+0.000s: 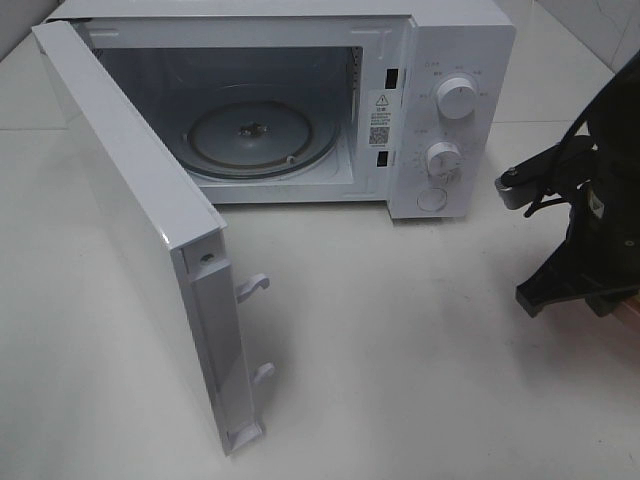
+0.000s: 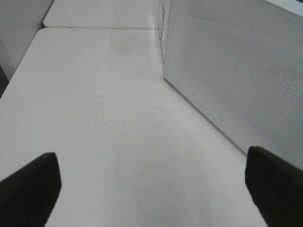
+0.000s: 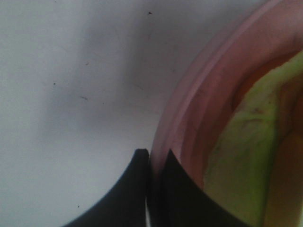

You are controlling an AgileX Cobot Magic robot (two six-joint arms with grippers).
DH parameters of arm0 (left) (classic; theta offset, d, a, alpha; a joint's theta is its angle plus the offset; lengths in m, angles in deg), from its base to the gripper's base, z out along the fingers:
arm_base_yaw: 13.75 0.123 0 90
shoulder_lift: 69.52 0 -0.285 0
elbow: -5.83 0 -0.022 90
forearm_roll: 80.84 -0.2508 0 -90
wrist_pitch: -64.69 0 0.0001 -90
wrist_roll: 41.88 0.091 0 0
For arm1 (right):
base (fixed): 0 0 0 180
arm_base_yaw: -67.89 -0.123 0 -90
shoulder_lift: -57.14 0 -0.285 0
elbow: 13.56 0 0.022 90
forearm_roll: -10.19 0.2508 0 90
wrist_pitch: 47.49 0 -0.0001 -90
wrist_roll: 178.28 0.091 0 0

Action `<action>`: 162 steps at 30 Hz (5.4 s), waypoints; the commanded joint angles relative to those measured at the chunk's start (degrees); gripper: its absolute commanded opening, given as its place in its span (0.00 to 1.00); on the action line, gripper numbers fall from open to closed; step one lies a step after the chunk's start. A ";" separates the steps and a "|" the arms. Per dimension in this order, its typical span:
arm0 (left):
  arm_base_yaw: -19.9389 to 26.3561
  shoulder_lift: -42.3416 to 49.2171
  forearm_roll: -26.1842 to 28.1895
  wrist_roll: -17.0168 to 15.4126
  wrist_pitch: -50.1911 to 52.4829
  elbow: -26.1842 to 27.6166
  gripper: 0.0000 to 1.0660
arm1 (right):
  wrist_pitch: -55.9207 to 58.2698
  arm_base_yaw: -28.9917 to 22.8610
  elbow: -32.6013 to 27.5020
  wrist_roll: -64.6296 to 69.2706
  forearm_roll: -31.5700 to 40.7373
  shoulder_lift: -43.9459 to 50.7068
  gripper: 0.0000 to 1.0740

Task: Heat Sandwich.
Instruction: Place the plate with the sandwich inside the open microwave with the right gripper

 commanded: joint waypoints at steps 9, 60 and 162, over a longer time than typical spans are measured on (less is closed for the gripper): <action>0.00 1.49 0.34 0.23 0.23 -0.11 0.94 | 5.73 -7.85 -1.20 0.40 0.34 7.39 0.01; 0.00 1.49 0.34 0.23 0.23 -0.11 0.94 | 5.56 -37.41 -1.20 -18.79 -1.60 10.49 0.02; 0.00 1.49 0.34 0.23 0.23 -0.11 0.94 | -17.76 -16.27 7.22 -113.56 30.25 1.20 0.00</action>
